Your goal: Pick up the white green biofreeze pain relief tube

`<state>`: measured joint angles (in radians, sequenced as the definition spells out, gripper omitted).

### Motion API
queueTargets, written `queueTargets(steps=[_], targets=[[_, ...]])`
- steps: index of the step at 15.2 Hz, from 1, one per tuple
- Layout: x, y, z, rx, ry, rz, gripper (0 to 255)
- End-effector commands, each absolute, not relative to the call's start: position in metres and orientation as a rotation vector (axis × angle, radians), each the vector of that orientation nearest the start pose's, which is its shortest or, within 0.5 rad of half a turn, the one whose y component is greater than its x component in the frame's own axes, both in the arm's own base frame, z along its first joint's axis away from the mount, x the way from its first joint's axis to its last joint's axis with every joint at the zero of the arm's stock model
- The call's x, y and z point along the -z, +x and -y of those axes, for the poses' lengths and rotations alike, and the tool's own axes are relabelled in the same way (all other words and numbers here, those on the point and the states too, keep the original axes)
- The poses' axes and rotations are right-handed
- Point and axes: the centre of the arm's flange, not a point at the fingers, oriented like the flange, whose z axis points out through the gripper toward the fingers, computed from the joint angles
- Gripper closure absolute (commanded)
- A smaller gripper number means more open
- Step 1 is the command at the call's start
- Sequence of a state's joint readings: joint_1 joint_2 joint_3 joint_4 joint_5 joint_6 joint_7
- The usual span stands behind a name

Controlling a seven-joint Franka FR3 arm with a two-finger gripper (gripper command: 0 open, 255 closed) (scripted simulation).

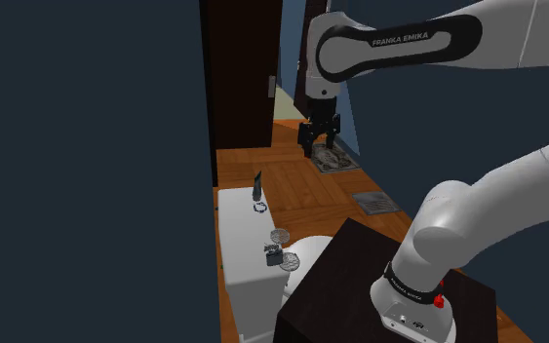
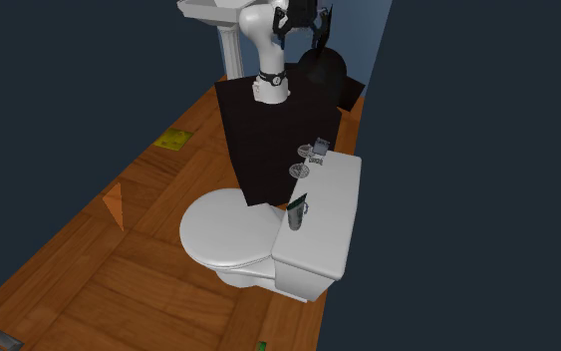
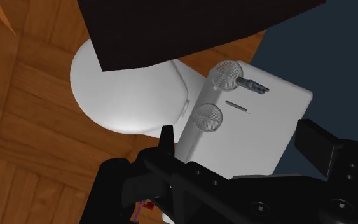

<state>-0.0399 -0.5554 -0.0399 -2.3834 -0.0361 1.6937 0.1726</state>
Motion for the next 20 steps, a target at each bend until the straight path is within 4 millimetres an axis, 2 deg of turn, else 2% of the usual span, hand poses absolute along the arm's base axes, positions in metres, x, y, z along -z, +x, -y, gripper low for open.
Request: queueTargets(steps=[1,10,20], targets=[[-0.495,0.39,0.034,-0.222,-3.102,-0.478,0],[-0.425,0.487,0.053,-0.267,-2.931,-0.903,0],[-0.343,0.583,0.101,-0.308,-2.674,-1.332,0]])
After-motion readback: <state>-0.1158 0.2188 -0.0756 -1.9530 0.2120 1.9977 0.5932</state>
